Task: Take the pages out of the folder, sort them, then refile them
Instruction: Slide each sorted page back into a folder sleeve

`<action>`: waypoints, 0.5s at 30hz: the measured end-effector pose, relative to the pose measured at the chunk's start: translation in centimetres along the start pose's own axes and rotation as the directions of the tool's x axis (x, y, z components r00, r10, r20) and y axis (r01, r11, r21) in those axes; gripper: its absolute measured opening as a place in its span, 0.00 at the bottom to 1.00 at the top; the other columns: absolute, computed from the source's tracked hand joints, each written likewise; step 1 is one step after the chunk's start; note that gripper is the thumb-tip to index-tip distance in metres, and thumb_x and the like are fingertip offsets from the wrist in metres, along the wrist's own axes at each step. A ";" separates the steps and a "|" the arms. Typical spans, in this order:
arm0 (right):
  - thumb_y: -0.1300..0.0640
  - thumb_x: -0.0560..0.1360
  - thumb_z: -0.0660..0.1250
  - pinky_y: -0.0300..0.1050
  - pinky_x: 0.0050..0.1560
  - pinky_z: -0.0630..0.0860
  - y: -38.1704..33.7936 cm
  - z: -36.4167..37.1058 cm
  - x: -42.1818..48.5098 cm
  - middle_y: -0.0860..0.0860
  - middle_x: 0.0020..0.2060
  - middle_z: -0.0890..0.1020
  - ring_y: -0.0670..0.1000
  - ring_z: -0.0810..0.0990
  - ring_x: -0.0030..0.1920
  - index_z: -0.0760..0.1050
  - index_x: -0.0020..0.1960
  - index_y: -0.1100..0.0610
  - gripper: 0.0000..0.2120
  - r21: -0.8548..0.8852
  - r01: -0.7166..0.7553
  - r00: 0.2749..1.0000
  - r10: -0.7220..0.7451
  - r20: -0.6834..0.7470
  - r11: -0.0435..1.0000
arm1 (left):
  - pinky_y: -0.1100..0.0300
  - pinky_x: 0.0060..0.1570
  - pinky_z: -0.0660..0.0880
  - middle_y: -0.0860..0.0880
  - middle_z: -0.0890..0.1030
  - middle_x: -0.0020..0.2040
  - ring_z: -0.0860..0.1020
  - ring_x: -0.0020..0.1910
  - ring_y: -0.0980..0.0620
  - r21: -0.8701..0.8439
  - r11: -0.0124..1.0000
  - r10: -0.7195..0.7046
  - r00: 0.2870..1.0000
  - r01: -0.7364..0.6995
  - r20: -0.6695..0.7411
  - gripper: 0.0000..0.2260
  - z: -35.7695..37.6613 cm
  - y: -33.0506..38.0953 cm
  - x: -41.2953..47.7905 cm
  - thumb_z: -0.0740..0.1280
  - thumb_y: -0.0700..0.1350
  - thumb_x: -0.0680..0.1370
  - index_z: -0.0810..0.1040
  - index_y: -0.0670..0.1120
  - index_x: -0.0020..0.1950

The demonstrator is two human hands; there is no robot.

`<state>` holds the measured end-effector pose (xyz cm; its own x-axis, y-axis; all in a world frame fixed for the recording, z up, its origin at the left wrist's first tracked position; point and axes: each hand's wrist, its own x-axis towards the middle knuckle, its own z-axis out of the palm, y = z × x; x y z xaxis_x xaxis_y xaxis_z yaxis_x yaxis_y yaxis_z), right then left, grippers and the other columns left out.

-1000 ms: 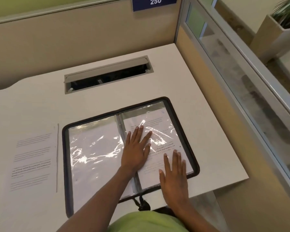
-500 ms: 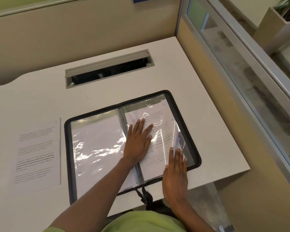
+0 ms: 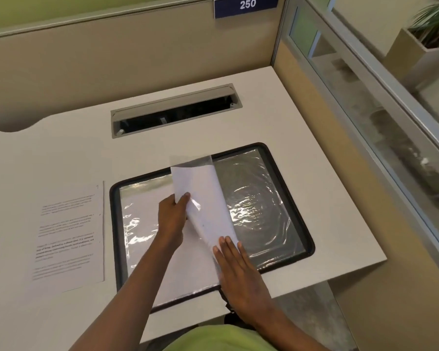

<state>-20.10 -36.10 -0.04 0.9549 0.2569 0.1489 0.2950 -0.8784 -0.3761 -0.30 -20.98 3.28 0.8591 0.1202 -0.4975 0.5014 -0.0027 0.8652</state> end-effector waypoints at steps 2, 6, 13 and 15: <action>0.54 0.84 0.59 0.55 0.80 0.55 -1.2 -1.2 0.9 0.55 0.82 0.55 0.55 0.54 0.82 0.56 0.82 0.58 0.29 0.145 0.000 0.999 0.007 -0.048 0.989 | 0.46 0.55 0.81 0.43 0.88 0.52 0.85 0.51 0.42 -0.043 0.998 -0.049 0.999 0.048 -0.023 0.09 -2.5 -0.1 0.4 0.72 0.45 0.81 0.85 0.42 0.57; 0.55 0.86 0.58 0.51 0.81 0.56 -2.3 -2.5 3.7 0.49 0.82 0.58 0.52 0.56 0.82 0.57 0.82 0.55 0.27 0.454 -0.196 0.953 0.278 -0.122 0.869 | 0.54 0.41 0.80 0.44 0.87 0.42 0.83 0.40 0.42 0.062 0.998 -0.025 0.997 0.029 -0.072 0.06 -7.5 -0.4 0.4 0.76 0.43 0.78 0.86 0.40 0.48; 0.54 0.86 0.57 0.50 0.80 0.60 -1.2 2.2 9.5 0.44 0.82 0.56 0.43 0.52 0.81 0.55 0.83 0.52 0.27 0.382 -0.297 0.952 0.304 0.045 0.875 | 0.59 0.36 0.65 0.55 0.71 0.22 0.68 0.27 0.51 0.322 0.944 0.135 0.971 -0.067 -0.195 0.22 -14.3 -1.1 0.7 0.79 0.45 0.75 0.71 0.47 0.28; 0.53 0.85 0.56 0.52 0.80 0.58 -1.8 3.7 10.3 0.45 0.83 0.53 0.43 0.48 0.82 0.52 0.84 0.52 0.28 0.309 -0.260 0.965 0.238 0.108 0.915 | 0.60 0.37 0.65 0.57 0.71 0.24 0.69 0.27 0.52 0.376 0.922 0.180 0.965 -0.098 -0.190 0.21 -15.0 -1.3 0.5 0.80 0.44 0.74 0.71 0.49 0.29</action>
<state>-10.66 -30.35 -1.25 0.9956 0.0824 -0.0445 0.0320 -0.7456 -0.6656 -2.09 -6.00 2.83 0.9000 0.3038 -0.3125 0.4163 -0.3871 0.8227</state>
